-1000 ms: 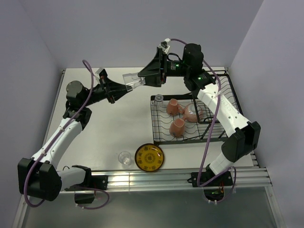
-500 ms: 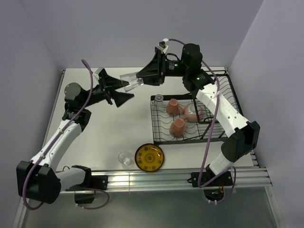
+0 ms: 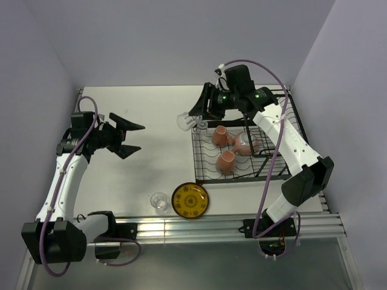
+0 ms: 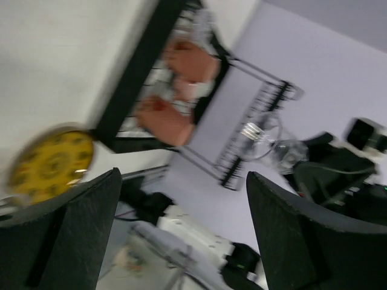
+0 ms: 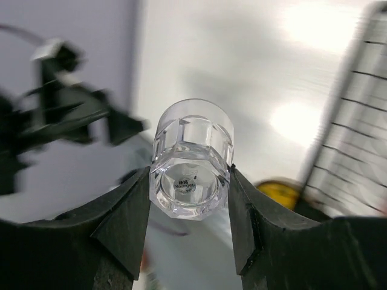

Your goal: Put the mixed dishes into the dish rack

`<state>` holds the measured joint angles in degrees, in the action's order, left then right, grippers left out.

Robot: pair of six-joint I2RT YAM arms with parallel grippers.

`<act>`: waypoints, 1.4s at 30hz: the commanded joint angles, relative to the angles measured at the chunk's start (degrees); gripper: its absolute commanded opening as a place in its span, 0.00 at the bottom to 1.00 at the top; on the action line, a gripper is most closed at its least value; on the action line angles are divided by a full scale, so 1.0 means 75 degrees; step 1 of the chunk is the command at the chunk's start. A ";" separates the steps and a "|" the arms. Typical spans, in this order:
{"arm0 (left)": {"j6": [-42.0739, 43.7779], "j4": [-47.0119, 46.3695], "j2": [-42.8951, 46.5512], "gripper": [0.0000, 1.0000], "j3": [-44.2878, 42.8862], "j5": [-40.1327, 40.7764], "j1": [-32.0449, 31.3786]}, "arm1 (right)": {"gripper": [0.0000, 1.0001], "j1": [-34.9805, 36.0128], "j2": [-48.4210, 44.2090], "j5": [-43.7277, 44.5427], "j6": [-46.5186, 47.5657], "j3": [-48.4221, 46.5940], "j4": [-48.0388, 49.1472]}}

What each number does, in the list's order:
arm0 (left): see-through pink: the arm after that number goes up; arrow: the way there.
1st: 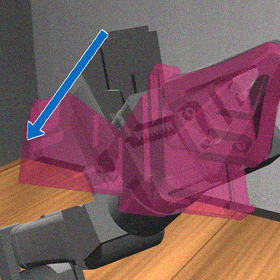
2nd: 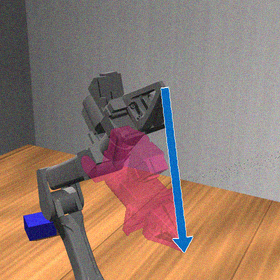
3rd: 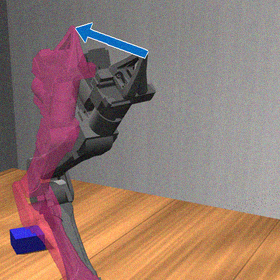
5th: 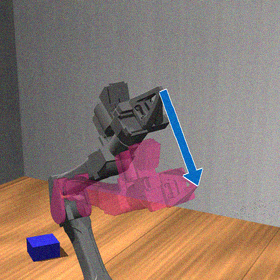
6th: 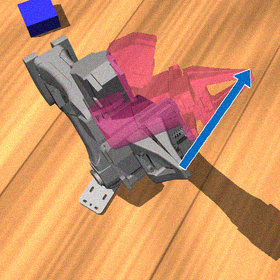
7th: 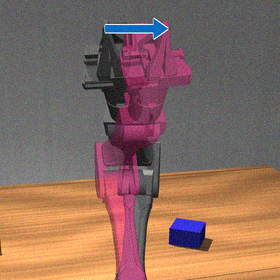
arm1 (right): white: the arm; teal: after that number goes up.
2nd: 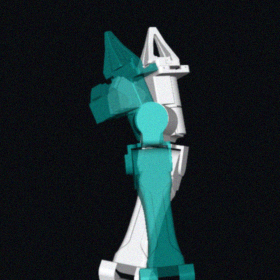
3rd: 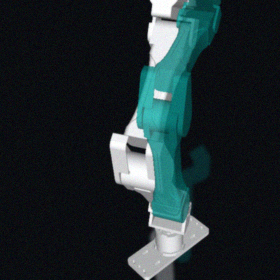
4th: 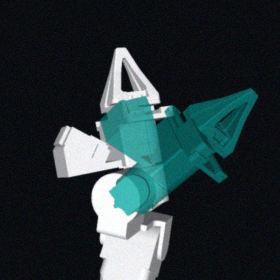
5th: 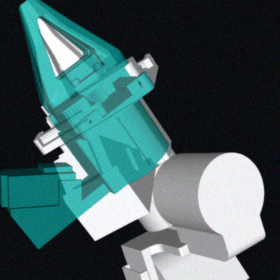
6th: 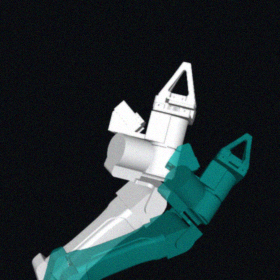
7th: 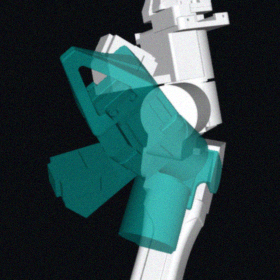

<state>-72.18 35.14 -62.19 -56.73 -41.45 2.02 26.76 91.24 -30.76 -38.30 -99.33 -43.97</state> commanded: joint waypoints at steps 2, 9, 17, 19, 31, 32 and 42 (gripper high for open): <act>0.2884 0.2953 -0.0379 0.86 -0.1070 0.1900 -0.0210 | 0.00 0.0356 -0.0084 0.2787 0.1602 -0.0175 -0.1684; 0.3308 0.3554 -0.0683 0.78 -0.1507 0.3592 -0.2117 | 0.00 0.1024 0.0372 0.4336 0.1908 0.0388 -0.1767; 0.3367 0.3952 -0.0673 0.68 -0.1354 0.4284 -0.3012 | 0.00 0.1201 0.1005 0.4887 0.1943 0.0834 -0.1462; 0.3378 0.3952 -0.0520 0.66 -0.1284 0.4285 -0.3012 | 0.00 0.1236 0.1217 0.5039 0.1955 0.0880 -0.1392; 0.3390 0.4116 -0.0415 0.64 -0.1003 0.4144 -0.3152 | 0.00 0.1306 0.2119 0.5379 0.2166 0.0963 -0.0958; 0.3390 0.4128 -0.0403 0.64 -0.1002 0.4156 -0.3210 | 0.00 0.1318 0.2154 0.5368 0.2177 0.0951 -0.0912; 0.3366 0.4303 -0.0262 0.63 -0.0663 0.4051 -0.3527 | 0.00 0.1318 0.2611 0.5309 0.2224 0.0565 -0.0724</act>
<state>-47.66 66.28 -65.87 -62.13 -10.68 -23.68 36.14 109.86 7.73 -22.33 -92.49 -51.27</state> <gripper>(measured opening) 0.629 0.554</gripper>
